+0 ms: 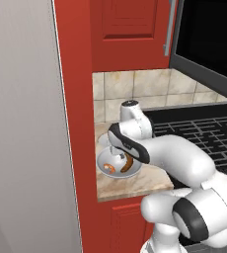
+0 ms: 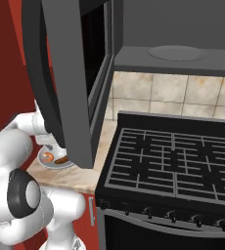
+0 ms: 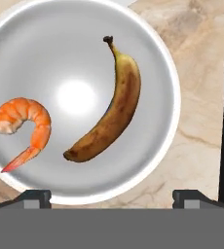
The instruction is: Remove the banana from the bowl and place it on the small plate. Then place the bowl with only the shrimp in the microwave, close the door, and press the start button to microwave the shrimp.
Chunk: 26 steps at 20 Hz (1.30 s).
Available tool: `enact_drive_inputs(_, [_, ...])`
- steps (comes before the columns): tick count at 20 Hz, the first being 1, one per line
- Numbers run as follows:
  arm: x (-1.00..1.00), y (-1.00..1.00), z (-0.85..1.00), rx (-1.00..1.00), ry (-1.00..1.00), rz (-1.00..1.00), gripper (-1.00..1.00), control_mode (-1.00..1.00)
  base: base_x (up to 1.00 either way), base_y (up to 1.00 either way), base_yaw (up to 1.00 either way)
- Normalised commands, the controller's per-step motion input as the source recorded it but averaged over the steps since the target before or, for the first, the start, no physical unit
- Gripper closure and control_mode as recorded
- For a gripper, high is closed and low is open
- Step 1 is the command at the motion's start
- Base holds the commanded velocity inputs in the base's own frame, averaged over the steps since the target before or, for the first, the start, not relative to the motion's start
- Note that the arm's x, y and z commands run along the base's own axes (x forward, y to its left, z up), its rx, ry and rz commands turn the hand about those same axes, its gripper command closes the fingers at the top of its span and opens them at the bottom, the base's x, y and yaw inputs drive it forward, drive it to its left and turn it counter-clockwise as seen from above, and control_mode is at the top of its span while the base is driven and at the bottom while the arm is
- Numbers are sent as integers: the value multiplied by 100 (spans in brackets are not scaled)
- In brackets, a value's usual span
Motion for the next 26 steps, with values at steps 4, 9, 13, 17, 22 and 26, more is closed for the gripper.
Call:
enact_drive_inputs(4, [24,0,-33,4,0,-8,-100,-100,0,0,0])
enact_drive_inputs(9, [16,0,-18,3,-1,-8,-100,-100,0,0,0])
enact_drive_inputs(13, [16,0,-12,1,0,-10,-100,-100,0,0,0])
enact_drive_inputs(17, [11,0,-22,1,0,-11,-100,-100,0,0,0])
enact_drive_inputs(22, [14,0,-20,0,0,-11,-100,-100,0,0,0])
enact_drive_inputs(26, [2,0,-15,0,0,-7,-100,-100,0,0,0])
